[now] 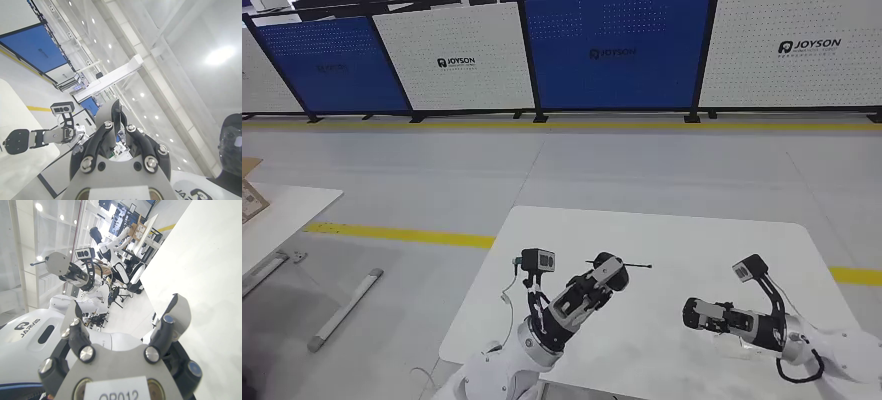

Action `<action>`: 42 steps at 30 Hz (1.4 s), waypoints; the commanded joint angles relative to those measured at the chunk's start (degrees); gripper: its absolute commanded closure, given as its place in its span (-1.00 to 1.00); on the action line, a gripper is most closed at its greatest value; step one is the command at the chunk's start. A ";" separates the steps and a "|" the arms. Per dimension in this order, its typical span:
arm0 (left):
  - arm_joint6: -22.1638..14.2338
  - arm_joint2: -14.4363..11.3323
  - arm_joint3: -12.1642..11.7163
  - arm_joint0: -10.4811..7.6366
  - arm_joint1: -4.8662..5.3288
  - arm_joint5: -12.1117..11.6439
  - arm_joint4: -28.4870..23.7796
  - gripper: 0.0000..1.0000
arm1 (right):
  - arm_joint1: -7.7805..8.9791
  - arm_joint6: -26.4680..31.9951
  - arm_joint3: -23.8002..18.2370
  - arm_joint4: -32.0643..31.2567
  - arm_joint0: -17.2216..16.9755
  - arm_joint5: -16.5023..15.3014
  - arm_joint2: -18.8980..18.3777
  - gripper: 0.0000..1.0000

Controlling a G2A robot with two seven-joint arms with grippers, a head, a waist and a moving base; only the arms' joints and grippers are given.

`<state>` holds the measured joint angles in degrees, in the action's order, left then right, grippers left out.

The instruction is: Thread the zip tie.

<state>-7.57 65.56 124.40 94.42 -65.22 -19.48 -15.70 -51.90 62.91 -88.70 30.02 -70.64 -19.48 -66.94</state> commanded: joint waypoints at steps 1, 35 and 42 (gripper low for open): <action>-0.02 0.00 -0.02 -0.01 0.00 0.00 -0.02 1.00 | 0.00 0.00 0.00 0.00 0.00 0.00 0.00 -1.00; 8.05 -6.50 -18.97 -3.90 -1.67 3.15 15.05 1.00 | 0.00 0.00 0.00 0.00 0.00 0.00 0.00 -1.00; 15.52 -8.13 -22.74 -4.90 -2.49 3.83 21.96 1.00 | 0.00 0.00 0.00 0.00 0.00 0.00 0.00 -1.00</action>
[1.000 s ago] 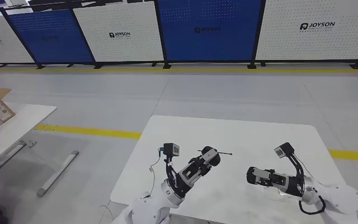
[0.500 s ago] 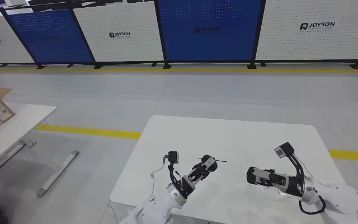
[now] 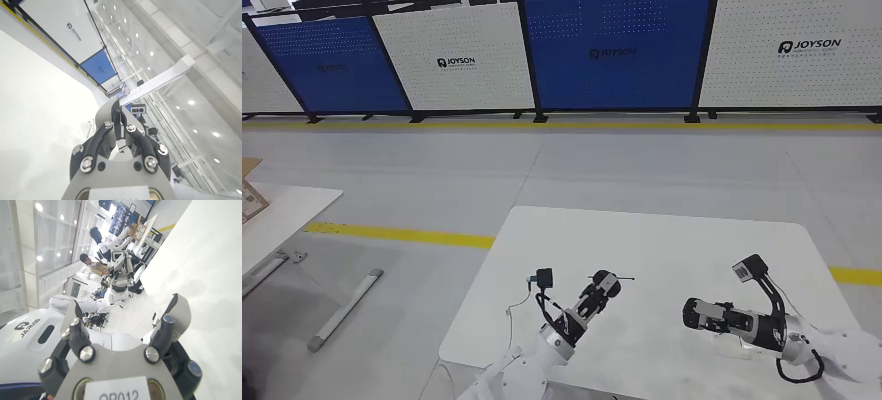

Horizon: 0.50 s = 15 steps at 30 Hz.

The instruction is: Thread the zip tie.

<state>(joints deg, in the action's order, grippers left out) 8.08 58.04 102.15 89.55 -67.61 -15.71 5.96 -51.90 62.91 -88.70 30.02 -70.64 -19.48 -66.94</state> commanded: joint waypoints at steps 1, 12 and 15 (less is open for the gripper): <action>-0.24 -0.79 -0.72 -0.19 -0.16 0.13 0.51 1.00 | 0.00 0.00 0.00 0.00 0.00 0.00 0.00 -1.00; -0.50 -0.81 -0.96 -0.34 -0.17 0.54 0.93 1.00 | 0.00 0.00 0.00 0.00 0.00 0.00 0.00 -1.00; -4.85 -0.34 -1.07 -0.77 0.11 3.34 2.34 1.00 | 0.00 0.00 0.00 0.00 0.00 0.00 0.00 -1.00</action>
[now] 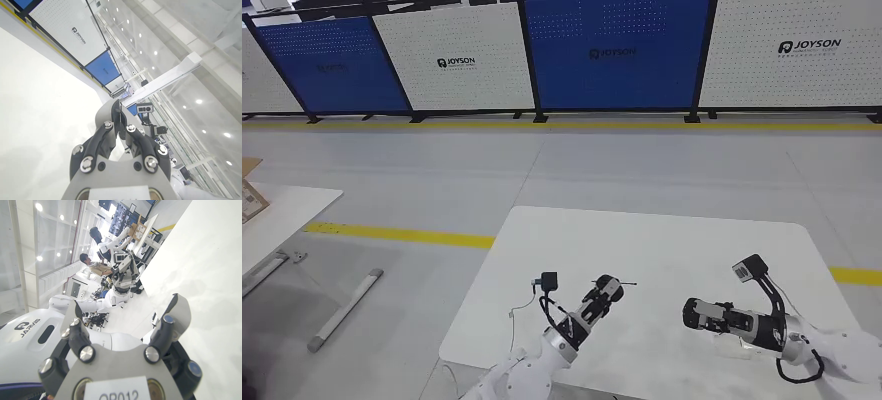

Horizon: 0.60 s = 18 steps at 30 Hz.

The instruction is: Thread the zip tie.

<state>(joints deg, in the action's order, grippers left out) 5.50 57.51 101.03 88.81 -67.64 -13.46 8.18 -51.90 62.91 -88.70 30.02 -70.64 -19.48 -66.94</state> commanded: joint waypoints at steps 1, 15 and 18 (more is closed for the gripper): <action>-4.91 0.85 0.60 0.01 0.36 1.80 -0.58 1.00 | 0.00 0.00 0.00 0.00 0.00 0.00 0.00 -1.00; -15.46 5.95 3.04 0.91 1.47 2.55 -8.50 1.00 | 0.00 0.00 0.00 0.00 0.00 0.00 0.00 -1.00; -15.46 5.95 3.04 0.91 1.47 2.55 -8.50 1.00 | 0.00 0.00 0.00 0.00 0.00 0.00 0.00 -1.00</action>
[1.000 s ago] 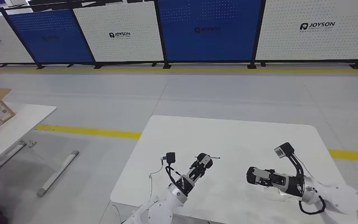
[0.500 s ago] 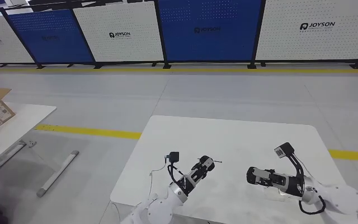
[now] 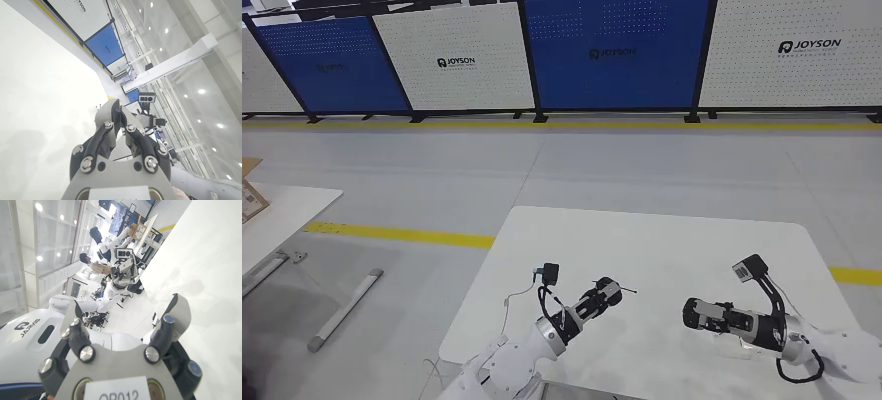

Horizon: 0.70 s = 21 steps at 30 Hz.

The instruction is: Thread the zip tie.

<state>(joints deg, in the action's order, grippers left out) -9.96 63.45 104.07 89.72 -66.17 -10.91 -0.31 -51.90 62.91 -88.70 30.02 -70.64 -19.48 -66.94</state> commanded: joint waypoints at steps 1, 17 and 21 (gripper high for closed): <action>0.00 0.00 0.00 0.00 0.00 0.00 0.00 1.00 | 0.00 0.00 0.00 0.00 0.00 0.00 0.00 -1.00; 0.50 -0.11 -2.24 -1.08 -0.15 1.23 0.35 1.00 | 0.00 0.00 0.00 0.00 0.00 0.00 0.00 -1.00; 0.50 -0.11 -2.24 -1.08 -0.15 1.23 0.35 1.00 | 0.41 2.00 -0.56 -1.55 0.47 1.15 -1.66 -1.00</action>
<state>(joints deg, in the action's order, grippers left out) -9.46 63.35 101.83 88.64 -66.32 -9.68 0.04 -51.71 63.41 -89.33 28.58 -70.42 -18.99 -67.67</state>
